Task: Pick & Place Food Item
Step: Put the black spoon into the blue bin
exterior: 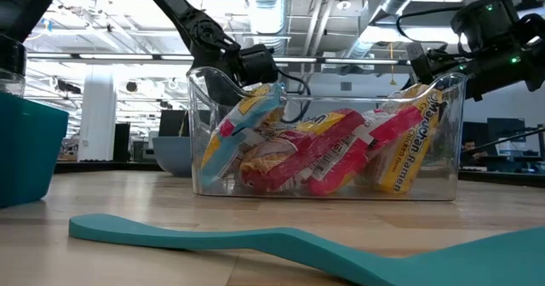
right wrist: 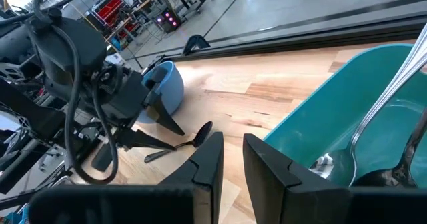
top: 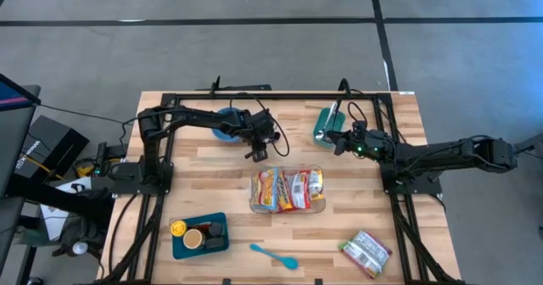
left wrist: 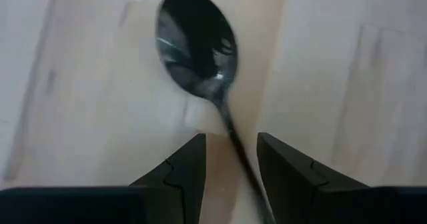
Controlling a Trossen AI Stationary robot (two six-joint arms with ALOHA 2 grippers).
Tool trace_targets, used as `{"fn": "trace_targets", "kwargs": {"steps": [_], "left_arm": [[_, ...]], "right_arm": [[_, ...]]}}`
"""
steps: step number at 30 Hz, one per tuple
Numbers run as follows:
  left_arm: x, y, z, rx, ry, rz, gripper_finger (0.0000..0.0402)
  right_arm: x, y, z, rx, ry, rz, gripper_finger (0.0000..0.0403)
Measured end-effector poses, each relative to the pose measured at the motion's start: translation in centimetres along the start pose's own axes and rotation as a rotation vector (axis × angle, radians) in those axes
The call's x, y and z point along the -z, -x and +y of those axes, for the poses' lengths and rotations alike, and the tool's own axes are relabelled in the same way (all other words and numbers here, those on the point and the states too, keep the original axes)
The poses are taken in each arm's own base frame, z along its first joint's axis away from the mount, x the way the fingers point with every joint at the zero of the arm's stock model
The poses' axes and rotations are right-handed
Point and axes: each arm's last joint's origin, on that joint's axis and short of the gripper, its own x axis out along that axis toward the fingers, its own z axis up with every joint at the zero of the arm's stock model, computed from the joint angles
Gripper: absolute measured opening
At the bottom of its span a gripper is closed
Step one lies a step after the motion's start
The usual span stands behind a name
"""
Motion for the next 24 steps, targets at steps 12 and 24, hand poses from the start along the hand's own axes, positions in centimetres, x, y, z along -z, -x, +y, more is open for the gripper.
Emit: {"fn": "trace_targets", "kwargs": {"steps": [12,24], "left_arm": [[0.9,0.0,-0.2,-0.042,0.043,0.052,0.0127],[0.9,0.0,-0.8,-0.069,0.025,0.043,0.0127]], "right_arm": [[0.3,0.1,0.3,-0.02,0.006,0.016,0.0053],[0.3,0.2,0.4,-0.026,0.008,0.019,0.0053]]}}
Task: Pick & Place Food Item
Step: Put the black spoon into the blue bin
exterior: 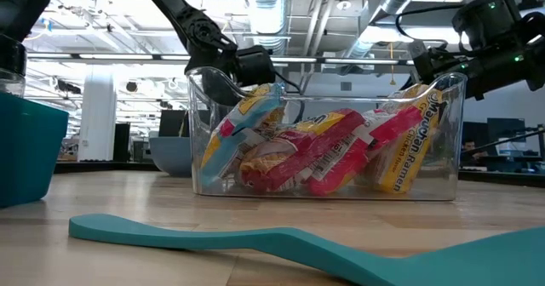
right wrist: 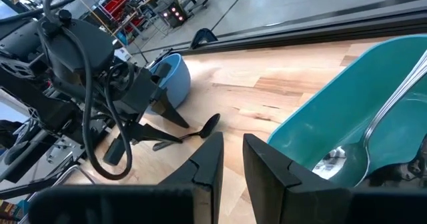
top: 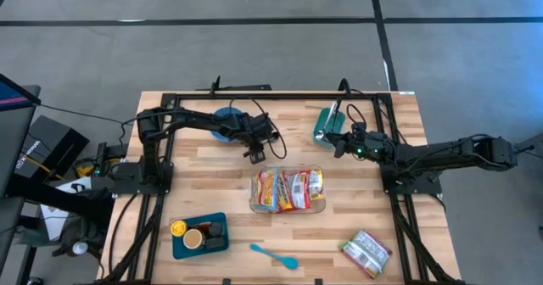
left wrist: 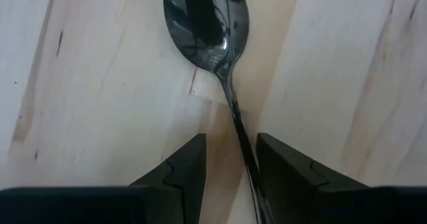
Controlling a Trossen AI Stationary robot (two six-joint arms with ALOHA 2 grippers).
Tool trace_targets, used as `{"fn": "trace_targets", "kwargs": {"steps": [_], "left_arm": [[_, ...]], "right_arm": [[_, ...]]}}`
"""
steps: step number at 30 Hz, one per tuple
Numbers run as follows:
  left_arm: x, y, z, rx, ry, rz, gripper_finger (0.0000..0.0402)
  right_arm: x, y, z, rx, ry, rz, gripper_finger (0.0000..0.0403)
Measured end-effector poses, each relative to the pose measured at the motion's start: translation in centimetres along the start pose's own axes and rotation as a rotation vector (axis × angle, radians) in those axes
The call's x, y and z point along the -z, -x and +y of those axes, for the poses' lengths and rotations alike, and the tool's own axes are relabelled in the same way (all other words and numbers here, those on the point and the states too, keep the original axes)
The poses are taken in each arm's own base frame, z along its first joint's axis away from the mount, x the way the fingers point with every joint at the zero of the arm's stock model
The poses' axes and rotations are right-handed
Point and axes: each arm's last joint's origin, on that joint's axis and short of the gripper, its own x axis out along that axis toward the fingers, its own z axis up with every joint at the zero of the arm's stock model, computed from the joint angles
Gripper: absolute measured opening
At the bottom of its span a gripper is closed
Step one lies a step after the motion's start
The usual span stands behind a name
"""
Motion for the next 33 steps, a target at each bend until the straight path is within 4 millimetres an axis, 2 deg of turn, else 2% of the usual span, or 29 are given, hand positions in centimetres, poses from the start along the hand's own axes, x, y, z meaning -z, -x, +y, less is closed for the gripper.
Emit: {"fn": "trace_targets", "kwargs": {"steps": [8,33], "left_arm": [[-1.4,0.6,-0.1,-0.001,0.003,-0.08,0.0127],[-2.4,0.7,0.2,0.022,-0.036,-0.181,0.0127]], "right_arm": [[0.0,0.0,0.0,0.0,0.0,0.0,0.0053],[0.1,0.0,0.1,-0.003,0.006,0.004,0.0053]]}}
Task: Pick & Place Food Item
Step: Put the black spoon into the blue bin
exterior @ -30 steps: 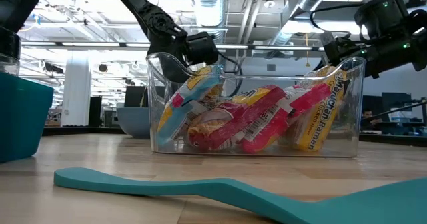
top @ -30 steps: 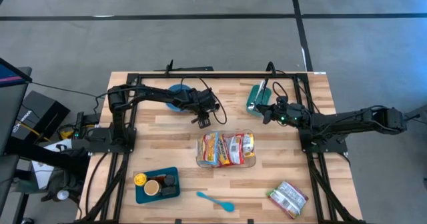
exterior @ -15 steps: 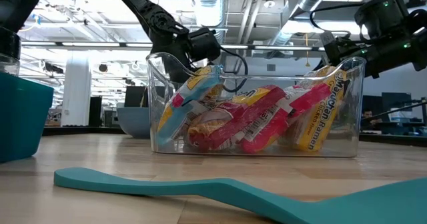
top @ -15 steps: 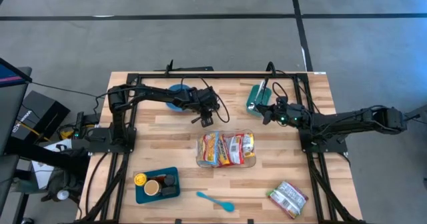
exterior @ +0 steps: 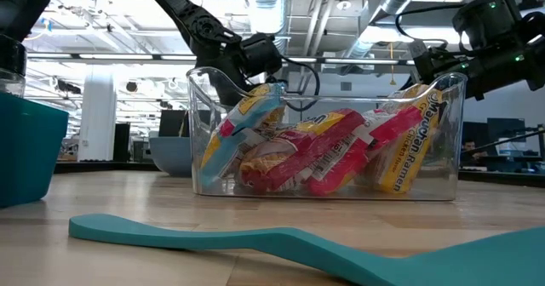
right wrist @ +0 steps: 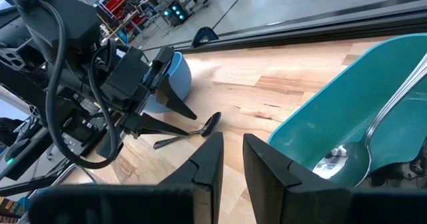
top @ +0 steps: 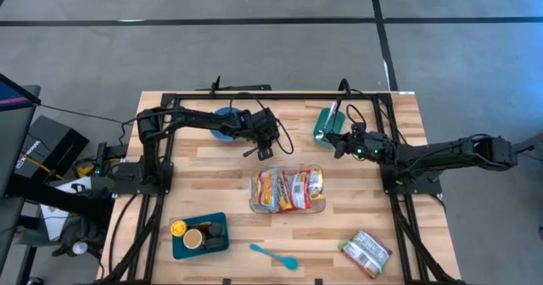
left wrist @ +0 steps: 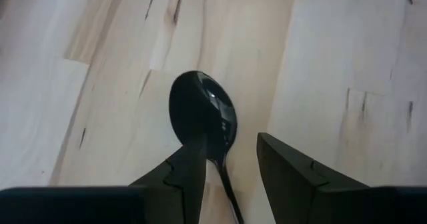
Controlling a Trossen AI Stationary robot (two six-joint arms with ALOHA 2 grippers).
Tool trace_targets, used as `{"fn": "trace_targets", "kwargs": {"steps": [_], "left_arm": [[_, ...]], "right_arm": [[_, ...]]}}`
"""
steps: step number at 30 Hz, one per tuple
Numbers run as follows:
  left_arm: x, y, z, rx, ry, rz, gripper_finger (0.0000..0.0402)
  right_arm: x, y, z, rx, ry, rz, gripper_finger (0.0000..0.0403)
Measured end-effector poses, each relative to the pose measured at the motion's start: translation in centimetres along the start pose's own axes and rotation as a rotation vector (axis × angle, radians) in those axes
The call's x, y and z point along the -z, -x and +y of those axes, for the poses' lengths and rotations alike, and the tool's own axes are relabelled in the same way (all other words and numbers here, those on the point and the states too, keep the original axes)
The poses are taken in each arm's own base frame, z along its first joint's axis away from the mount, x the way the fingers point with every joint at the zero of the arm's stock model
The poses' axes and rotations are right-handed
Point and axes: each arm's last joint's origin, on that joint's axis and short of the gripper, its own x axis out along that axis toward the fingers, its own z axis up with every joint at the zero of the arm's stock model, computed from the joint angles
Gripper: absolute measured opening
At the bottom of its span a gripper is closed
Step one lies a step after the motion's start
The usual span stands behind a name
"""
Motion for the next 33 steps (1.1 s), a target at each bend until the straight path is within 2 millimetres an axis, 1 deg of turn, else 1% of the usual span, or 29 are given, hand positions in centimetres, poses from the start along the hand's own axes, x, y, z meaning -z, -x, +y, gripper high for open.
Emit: {"fn": "trace_targets", "kwargs": {"steps": [5,12,15,19,22,27,33], "left_arm": [[-0.1,0.0,0.4,-0.003,0.01,-0.013,0.0127],[0.2,-0.4,1.7,-0.02,0.04,0.0,0.0127],[0.2,-0.3,1.9,-0.022,0.044,0.001,0.0127],[-0.1,-0.2,1.9,0.019,0.045,-0.022,0.0127],[0.1,-0.2,2.0,0.022,0.047,0.0,0.0127],[1.0,-0.2,2.2,0.032,0.054,0.089,0.0127],[1.5,-0.1,2.1,0.04,0.061,0.142,0.0127]], "right_arm": [[0.0,0.0,0.0,0.0,0.0,0.0,0.0053],[0.3,0.0,-0.2,0.024,0.012,0.026,0.0053],[0.3,0.0,-0.3,0.029,0.014,0.029,0.0053],[0.3,0.0,-0.3,0.029,0.014,0.028,0.0053],[0.3,0.0,-0.3,0.029,0.011,0.028,0.0053],[0.3,0.0,-0.3,0.028,0.011,0.029,0.0053],[0.3,0.0,-0.3,0.028,0.011,0.029,0.0053]]}}
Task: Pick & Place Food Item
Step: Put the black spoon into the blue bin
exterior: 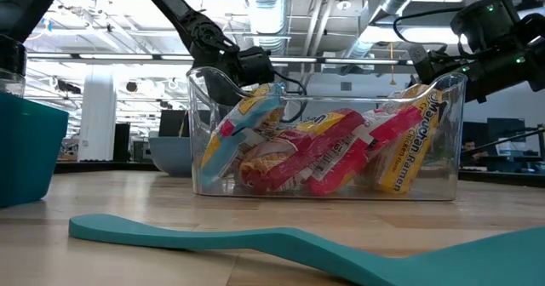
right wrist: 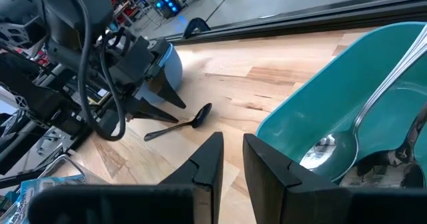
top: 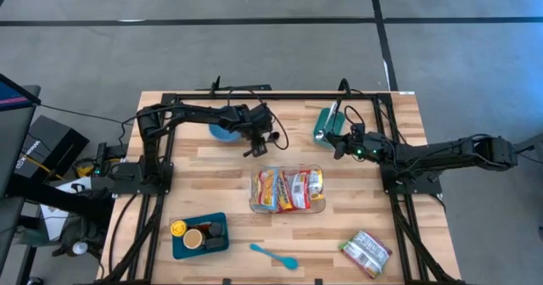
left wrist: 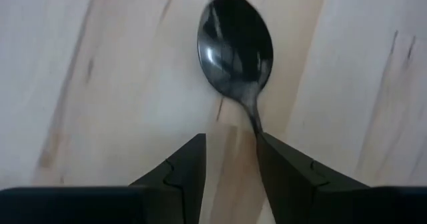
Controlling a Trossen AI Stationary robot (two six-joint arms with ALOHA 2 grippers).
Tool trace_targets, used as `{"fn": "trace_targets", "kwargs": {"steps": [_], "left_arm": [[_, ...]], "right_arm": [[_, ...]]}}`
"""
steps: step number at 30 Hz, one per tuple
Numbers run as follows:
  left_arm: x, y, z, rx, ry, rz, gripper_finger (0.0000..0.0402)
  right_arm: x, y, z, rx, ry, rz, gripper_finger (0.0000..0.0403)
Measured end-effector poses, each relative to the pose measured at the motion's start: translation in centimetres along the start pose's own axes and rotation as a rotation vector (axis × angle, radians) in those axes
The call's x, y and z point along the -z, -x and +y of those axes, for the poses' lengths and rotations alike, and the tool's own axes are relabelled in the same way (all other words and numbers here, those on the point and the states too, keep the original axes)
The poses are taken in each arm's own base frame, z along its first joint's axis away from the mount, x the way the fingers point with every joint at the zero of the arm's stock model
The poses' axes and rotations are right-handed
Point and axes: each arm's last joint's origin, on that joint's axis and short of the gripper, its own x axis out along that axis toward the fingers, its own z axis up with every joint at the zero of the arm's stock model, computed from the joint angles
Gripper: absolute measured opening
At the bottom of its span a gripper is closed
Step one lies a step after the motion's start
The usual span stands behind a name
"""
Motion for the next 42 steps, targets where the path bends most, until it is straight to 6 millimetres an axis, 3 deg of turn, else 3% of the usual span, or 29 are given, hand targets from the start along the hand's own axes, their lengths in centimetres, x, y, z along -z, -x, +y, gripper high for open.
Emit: {"fn": "trace_targets", "kwargs": {"steps": [6,16,42], "left_arm": [[0.5,0.0,-0.1,0.005,0.067,0.049,0.0127],[0.2,0.1,-1.8,-0.032,0.033,0.034,0.0127],[-0.1,0.0,-1.9,-0.043,0.1,0.007,0.0127]], "right_arm": [[0.0,0.0,0.0,0.0,0.0,0.0,0.0053],[0.0,0.0,0.0,-0.001,-0.008,0.001,0.0053],[0.0,0.0,0.0,-0.001,-0.009,0.0,0.0053]]}}
